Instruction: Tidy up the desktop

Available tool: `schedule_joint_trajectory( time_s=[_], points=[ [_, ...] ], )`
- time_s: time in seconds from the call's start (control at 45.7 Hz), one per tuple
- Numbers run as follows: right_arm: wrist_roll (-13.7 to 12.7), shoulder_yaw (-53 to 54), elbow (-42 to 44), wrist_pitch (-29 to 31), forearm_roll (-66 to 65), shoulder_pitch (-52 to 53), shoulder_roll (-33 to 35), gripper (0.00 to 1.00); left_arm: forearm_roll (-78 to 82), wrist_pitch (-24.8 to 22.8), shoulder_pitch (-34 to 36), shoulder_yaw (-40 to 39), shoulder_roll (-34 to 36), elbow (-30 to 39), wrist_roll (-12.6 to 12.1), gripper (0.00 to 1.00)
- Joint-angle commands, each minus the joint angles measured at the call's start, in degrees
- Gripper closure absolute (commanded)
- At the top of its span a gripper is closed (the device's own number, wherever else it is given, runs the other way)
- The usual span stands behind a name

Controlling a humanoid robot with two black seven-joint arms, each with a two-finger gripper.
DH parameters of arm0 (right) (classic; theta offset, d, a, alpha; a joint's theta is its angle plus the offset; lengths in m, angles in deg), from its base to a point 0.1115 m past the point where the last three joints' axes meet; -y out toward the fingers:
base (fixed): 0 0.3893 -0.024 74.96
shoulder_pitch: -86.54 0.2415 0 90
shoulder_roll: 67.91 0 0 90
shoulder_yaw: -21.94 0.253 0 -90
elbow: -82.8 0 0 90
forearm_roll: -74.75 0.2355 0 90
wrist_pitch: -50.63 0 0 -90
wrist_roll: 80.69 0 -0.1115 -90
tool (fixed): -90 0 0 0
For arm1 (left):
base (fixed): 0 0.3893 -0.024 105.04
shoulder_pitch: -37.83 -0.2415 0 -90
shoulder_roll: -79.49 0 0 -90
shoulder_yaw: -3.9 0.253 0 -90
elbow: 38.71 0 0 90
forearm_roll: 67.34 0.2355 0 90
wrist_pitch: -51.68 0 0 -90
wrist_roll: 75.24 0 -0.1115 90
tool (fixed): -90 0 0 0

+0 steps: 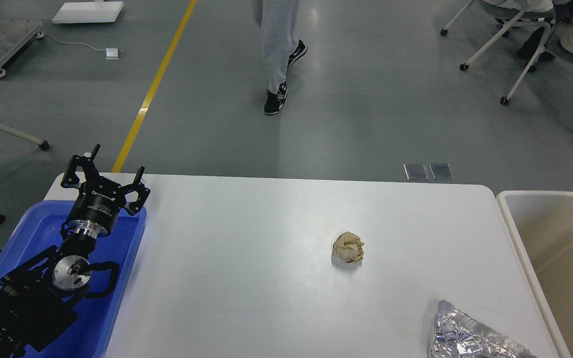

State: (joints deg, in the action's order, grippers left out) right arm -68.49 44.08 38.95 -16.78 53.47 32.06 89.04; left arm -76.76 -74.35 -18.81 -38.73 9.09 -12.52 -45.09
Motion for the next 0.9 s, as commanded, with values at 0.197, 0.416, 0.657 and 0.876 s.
schedule_joint_trajectory(
  time_s=[0.197, 0.416, 0.657, 0.876],
  points=[
    [0.01, 0.89, 19.05, -1.85, 17.41, -9.24, -17.37, 1.0, 0.01, 0.0, -0.04, 0.0, 0.0, 0.01, 0.0, 0.0],
    [0.01, 1.15, 33.73, -1.76, 17.41, -8.89, -26.25, 1.0, 0.01, 0.0, -0.04, 0.0, 0.0, 0.01, 0.0, 0.0],
    [0.01, 1.15, 40.68, -2.81, 17.41, -8.36, -31.88, 1.0, 0.01, 0.0, -0.04, 0.0, 0.0, 0.01, 0.0, 0.0],
    [0.1, 0.54, 42.18, -6.59, 17.41, -8.44, -36.27, 1.0, 0.01, 0.0, -0.04, 0.0, 0.0, 0.01, 0.0, 0.0]
  ],
)
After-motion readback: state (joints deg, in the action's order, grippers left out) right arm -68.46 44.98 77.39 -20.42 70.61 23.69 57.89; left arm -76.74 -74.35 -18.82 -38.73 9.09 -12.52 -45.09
